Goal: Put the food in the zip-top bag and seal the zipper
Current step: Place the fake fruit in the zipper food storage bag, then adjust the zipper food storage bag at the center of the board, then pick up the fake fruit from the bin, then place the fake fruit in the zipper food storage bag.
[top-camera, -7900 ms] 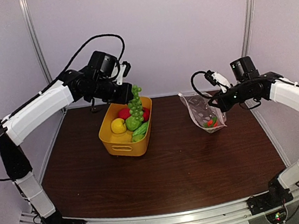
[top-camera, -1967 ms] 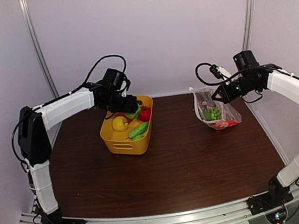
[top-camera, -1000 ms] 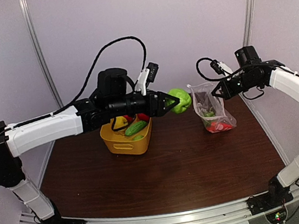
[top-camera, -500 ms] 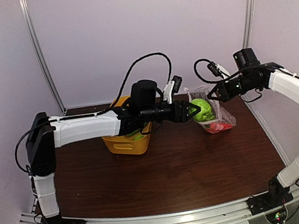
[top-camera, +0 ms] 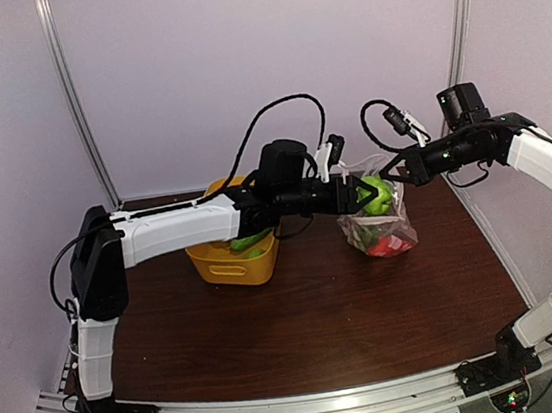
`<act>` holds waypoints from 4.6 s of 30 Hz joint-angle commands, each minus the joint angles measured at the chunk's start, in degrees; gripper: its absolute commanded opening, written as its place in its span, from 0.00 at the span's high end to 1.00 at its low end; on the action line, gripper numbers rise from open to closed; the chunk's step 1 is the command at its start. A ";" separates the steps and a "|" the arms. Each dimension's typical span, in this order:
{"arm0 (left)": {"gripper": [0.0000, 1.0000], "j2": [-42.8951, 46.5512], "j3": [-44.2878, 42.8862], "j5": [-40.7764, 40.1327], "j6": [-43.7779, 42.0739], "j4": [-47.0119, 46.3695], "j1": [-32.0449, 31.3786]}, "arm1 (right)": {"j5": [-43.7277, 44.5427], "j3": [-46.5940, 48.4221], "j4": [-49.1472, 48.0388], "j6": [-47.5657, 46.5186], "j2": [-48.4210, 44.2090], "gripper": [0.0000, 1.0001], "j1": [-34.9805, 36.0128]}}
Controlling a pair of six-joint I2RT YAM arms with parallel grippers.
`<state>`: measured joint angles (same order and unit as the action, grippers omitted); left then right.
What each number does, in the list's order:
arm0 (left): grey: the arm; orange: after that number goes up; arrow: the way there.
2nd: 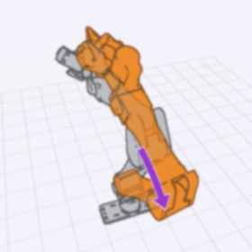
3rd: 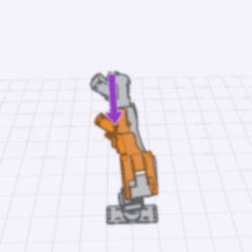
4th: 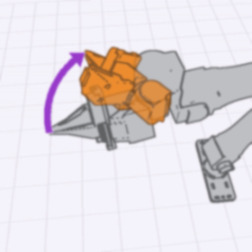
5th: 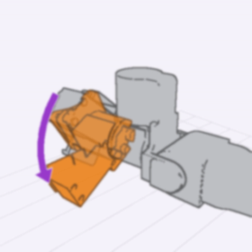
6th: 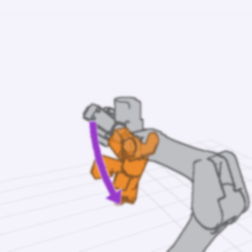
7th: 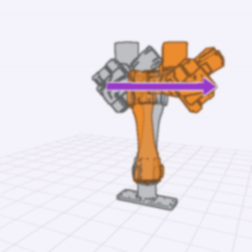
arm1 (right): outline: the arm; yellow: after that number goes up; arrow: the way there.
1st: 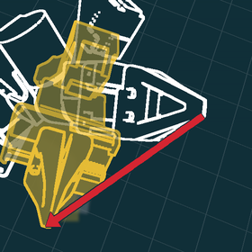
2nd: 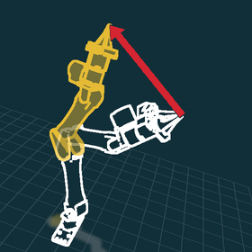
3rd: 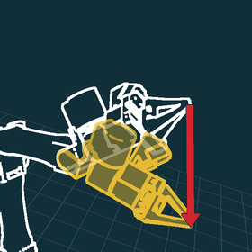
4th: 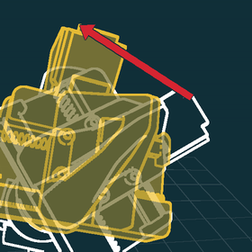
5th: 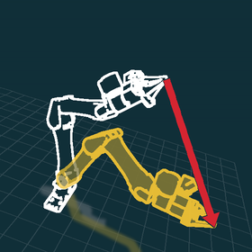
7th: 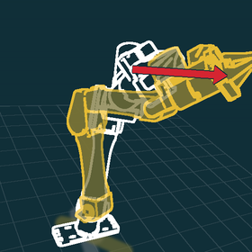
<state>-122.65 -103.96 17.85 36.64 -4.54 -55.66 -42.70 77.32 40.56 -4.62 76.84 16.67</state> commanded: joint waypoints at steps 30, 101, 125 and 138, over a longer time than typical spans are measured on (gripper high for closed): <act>0.02 -0.28 -4.96 -1.50 -1.89 4.96 -1.29 | 0.42 0.02 -0.64 0.05 0.39 1.00 -1.10; 0.18 1.54 8.99 -4.42 -21.68 47.00 18.88 | 13.38 -17.06 -11.14 -6.15 -7.77 1.00 -1.11; 0.40 12.49 2.43 -22.68 -21.26 53.52 18.22 | 14.38 -16.57 -10.52 -5.90 -8.82 1.00 -1.09; 0.44 23.93 7.03 2.23 -18.41 25.20 7.08 | 11.12 -2.37 -0.76 -5.16 -4.13 1.00 -0.50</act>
<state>-98.85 -99.31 8.23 16.62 34.24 -44.27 -29.74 69.84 35.46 -10.52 70.24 15.64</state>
